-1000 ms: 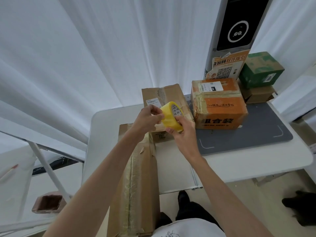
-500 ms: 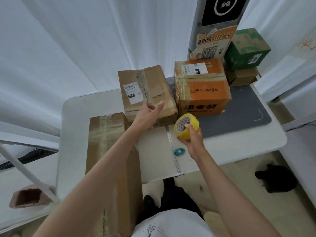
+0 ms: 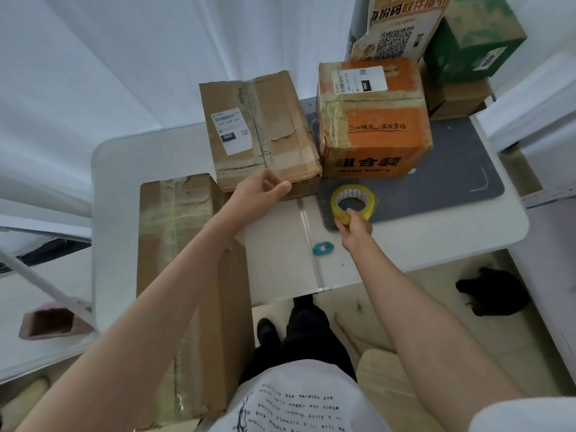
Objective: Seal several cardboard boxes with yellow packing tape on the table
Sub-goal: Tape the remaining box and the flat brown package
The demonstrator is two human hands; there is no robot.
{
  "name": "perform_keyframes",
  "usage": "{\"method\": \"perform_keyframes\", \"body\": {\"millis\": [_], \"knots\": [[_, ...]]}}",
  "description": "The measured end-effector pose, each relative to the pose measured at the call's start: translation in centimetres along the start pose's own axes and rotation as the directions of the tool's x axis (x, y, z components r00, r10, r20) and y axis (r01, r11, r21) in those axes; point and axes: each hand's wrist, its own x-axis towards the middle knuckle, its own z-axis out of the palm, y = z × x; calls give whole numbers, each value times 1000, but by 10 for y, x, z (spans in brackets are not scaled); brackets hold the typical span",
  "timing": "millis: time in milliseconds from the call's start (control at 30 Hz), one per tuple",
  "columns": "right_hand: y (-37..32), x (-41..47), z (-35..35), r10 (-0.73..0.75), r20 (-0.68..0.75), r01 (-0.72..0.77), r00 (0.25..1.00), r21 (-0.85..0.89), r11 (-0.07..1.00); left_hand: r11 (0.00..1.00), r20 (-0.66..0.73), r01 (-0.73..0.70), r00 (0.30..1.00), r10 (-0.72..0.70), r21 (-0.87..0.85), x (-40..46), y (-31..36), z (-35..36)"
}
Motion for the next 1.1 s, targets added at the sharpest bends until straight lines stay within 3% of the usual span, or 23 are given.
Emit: {"method": "perform_keyframes", "body": {"millis": [200,300,367,400,467,533,633,733,767,833,900,967,1033,1100], "knots": [[2,-15,2,-32,-131,18,991,-102,995,996,-81,-48,996,41,-79,-26,-9,-23],[8,-32,4,-8,-230,-40,973,-204,978,984,-226,-123,970,92,-128,-48,-20,-42],[18,-57,18,-127,-283,29,951,-328,944,973,-395,-189,910,124,-131,-63,-34,-57],[26,-72,29,-252,-243,150,936,-373,916,974,-492,-203,861,131,-97,-70,-46,-64],[44,-108,51,-519,-8,463,855,-439,770,988,-619,-154,775,127,11,-81,-74,-78],[66,-152,74,-621,314,689,719,-444,573,997,-631,-61,773,75,43,-87,-103,-85],[96,-205,109,-575,677,888,459,-359,286,995,-525,29,848,-74,-95,-90,-128,-88],[121,-224,144,-482,850,929,212,-328,-169,965,-435,56,885,-167,-257,-87,-132,-81],[127,-223,154,-431,884,890,180,-333,-311,961,-431,55,886,-172,-272,-87,-132,-79],[132,-218,168,-313,925,791,214,-352,-501,963,-457,30,876,-154,-267,-86,-133,-78],[134,-212,175,-242,928,750,282,-370,-548,968,-470,18,872,-138,-250,-84,-136,-80],[129,-208,177,-207,930,760,302,-366,-537,971,-469,22,873,-134,-237,-81,-139,-82],[118,-201,177,-196,949,802,248,-314,-508,970,-468,19,874,-134,-243,-80,-143,-81],[100,-190,176,-215,959,878,184,-259,-403,966,-472,9,871,-134,-258,-78,-145,-79]]}}
